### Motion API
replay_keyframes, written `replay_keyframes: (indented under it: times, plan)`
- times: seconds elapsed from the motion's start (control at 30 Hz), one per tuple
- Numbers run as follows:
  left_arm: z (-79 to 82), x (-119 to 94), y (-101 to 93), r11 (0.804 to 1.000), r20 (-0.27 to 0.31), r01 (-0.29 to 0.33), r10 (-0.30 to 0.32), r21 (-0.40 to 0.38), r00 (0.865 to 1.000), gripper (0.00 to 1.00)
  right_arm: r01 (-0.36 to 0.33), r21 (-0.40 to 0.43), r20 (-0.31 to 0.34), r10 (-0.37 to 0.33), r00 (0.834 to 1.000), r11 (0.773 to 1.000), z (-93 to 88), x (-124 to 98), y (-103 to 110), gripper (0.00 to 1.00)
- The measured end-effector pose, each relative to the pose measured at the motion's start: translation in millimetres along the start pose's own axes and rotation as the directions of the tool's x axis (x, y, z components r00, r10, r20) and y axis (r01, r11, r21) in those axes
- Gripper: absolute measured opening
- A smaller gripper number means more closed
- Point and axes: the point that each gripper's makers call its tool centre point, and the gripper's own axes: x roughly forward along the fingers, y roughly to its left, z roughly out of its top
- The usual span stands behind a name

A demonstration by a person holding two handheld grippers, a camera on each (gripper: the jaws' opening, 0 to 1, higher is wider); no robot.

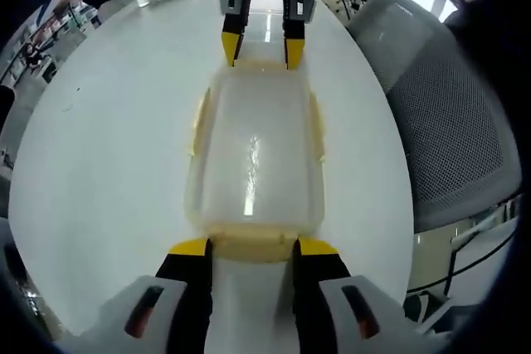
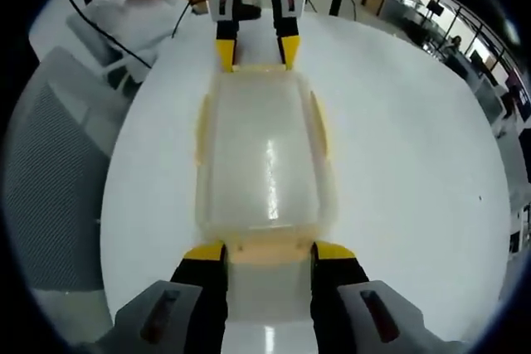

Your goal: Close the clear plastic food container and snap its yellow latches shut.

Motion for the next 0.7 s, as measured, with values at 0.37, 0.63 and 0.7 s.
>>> replay_keyframes:
  times: [0.37,0.63,0.7]
  plan:
    - [5.1,-7,-4.9,1.000,0.001,0.002,-0.002,-0.001,1.000,0.36,-0.009,0.004,0.024,0.009,1.000,1.000,1.4,-12,4,0.37]
    - [10.2,-14,-8.8,1.000,-0.005,0.005,-0.005,-0.006,1.000,0.36,-0.022,-0.003,0.031,0.022,0.999,1.000,3.7,-20,8,0.37]
    - [10.3,-18,-9.2,1.000,-0.008,0.005,-0.005,-0.001,1.000,0.36,-0.022,-0.005,0.038,0.022,0.999,1.000,5.5,-22,7,0.37]
